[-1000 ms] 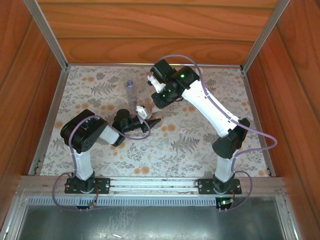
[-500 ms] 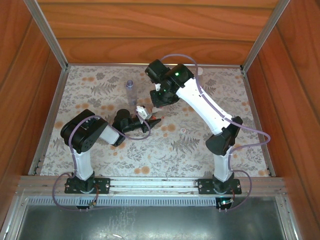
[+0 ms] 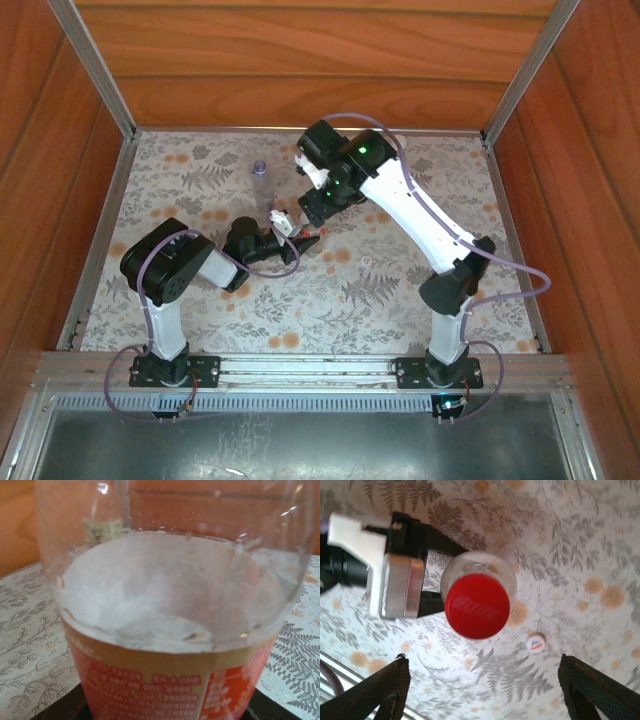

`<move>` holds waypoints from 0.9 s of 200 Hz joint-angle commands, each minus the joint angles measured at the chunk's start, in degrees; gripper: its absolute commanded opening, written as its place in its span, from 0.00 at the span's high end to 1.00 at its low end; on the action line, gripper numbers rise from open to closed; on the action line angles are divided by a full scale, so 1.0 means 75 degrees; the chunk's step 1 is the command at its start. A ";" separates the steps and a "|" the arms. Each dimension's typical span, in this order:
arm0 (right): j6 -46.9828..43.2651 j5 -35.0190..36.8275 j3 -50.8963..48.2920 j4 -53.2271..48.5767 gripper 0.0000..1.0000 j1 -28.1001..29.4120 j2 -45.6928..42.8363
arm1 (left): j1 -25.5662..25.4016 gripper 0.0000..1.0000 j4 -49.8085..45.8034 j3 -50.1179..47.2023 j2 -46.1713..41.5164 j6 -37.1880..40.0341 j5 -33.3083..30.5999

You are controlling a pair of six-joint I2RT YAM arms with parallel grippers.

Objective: Screw on the bottle caps

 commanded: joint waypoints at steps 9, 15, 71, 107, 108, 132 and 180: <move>-0.2461 -0.0859 -0.0884 0.1277 0.15 -0.0232 -0.1036 | 0.0077 0.51 -0.0757 -0.0169 0.0148 0.0068 0.0533; -0.2727 -0.1177 -0.0867 0.1259 0.15 -0.0331 -0.1098 | 0.0078 0.52 -0.0753 -0.0178 0.0131 0.0063 0.0548; -0.6160 -0.2585 -0.1838 0.1444 0.29 -0.0693 -0.1850 | 0.0186 0.51 -0.0778 -0.0087 0.0117 -0.0005 0.2071; -0.7035 -0.2862 -0.0550 -0.0051 0.33 -0.0779 -0.0809 | 0.0181 0.52 -0.0776 0.0053 0.0306 -0.0219 0.2983; -0.7051 -0.2864 -0.0509 -0.0093 0.33 -0.0780 -0.0765 | 0.0186 0.52 -0.0782 0.0053 0.0318 -0.0216 0.2996; -0.7306 -0.3006 0.0178 -0.0711 0.35 -0.0770 -0.0219 | 0.0208 0.52 -0.0797 0.0053 0.0386 -0.0223 0.3196; -0.7331 -0.3015 0.0529 -0.1036 0.39 -0.0755 0.0270 | 0.0256 0.52 -0.0800 0.0012 0.0388 -0.0208 0.3279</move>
